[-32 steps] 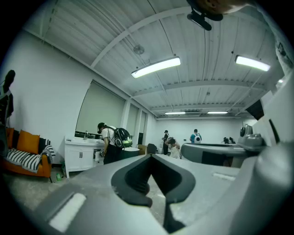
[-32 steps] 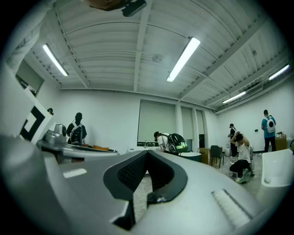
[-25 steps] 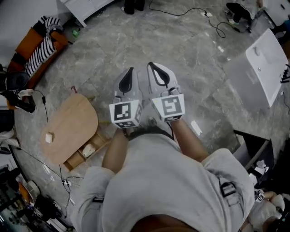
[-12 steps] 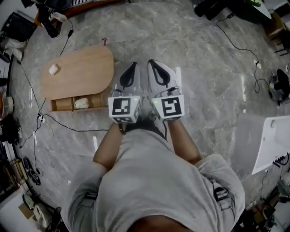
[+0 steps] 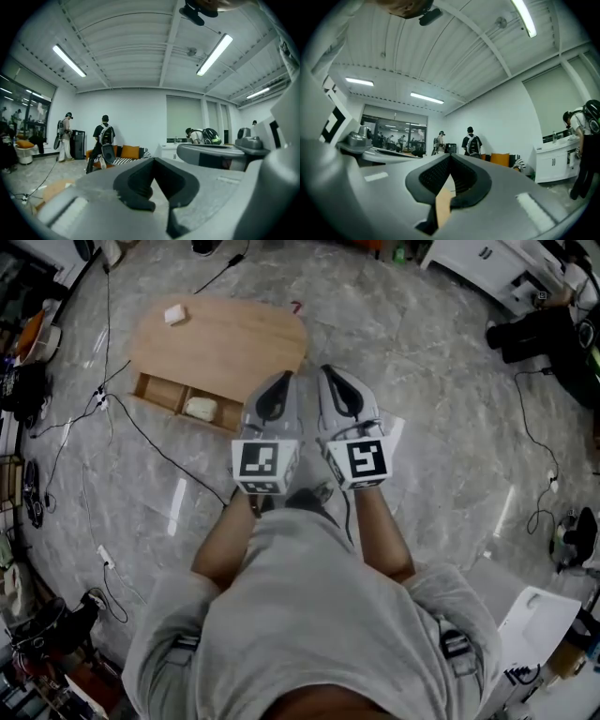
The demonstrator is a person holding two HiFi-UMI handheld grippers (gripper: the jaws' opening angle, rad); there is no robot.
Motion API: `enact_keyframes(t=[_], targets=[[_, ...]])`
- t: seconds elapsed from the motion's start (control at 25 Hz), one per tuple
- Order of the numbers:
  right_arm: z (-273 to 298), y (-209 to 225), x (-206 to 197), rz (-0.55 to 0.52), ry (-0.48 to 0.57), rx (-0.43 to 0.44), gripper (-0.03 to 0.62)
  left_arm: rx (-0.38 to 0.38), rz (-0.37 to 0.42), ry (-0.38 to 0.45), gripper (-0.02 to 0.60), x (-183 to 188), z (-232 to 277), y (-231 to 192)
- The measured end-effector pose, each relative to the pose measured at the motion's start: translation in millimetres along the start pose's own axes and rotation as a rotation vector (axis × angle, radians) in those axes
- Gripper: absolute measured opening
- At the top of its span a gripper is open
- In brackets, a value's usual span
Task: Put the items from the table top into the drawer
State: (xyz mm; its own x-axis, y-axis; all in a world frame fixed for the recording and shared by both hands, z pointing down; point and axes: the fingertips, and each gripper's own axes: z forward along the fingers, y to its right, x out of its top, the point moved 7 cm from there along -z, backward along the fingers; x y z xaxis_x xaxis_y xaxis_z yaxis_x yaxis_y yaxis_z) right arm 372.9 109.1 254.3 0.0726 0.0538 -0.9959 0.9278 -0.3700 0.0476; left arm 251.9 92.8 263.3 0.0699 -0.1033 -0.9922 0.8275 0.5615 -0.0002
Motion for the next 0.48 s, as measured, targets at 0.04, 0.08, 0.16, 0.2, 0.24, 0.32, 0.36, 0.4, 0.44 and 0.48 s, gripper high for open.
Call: enact_keyframes(t=[0.04, 0.08, 0.16, 0.2, 0.24, 0.32, 0.36, 0.4, 0.44, 0.48], targets=[[10, -11, 0, -0.002, 0.003, 0.033, 0.008, 0.021, -0.003, 0.000, 0.020, -2, -4, -12], [19, -21, 0, -0.006, 0.003, 0.061, 0.008, 0.041, -0.007, 0.003, 0.020, -2, -7, -25], [39, -42, -4, -0.021, -0.007, 0.097, 0.008, 0.079, -0.014, 0.014, 0.020, -3, -16, -54], [49, -54, -5, -0.024, -0.013, 0.110, 0.008, 0.095, -0.019, 0.021, 0.020, -2, -21, -70], [58, -67, -6, -0.023, -0.016, 0.125, 0.008, 0.110, -0.024, 0.027, 0.020, -2, -26, -86], [76, -95, -5, -0.016, -0.010, 0.163, 0.008, 0.135, -0.032, 0.043, 0.020, -2, -39, -115], [85, -108, -4, -0.018, -0.010, 0.180, 0.008, 0.146, -0.036, 0.051, 0.020, -2, -44, -127], [94, -119, -3, -0.022, -0.012, 0.191, 0.008, 0.154, -0.044, 0.060, 0.020, -2, -49, -139], [103, -129, -1, -0.028, -0.015, 0.200, 0.008, 0.160, -0.056, 0.067, 0.020, -1, -52, -150], [112, -138, 2, -0.034, -0.017, 0.206, 0.008, 0.164, -0.069, 0.073, 0.020, 0, -54, -161]])
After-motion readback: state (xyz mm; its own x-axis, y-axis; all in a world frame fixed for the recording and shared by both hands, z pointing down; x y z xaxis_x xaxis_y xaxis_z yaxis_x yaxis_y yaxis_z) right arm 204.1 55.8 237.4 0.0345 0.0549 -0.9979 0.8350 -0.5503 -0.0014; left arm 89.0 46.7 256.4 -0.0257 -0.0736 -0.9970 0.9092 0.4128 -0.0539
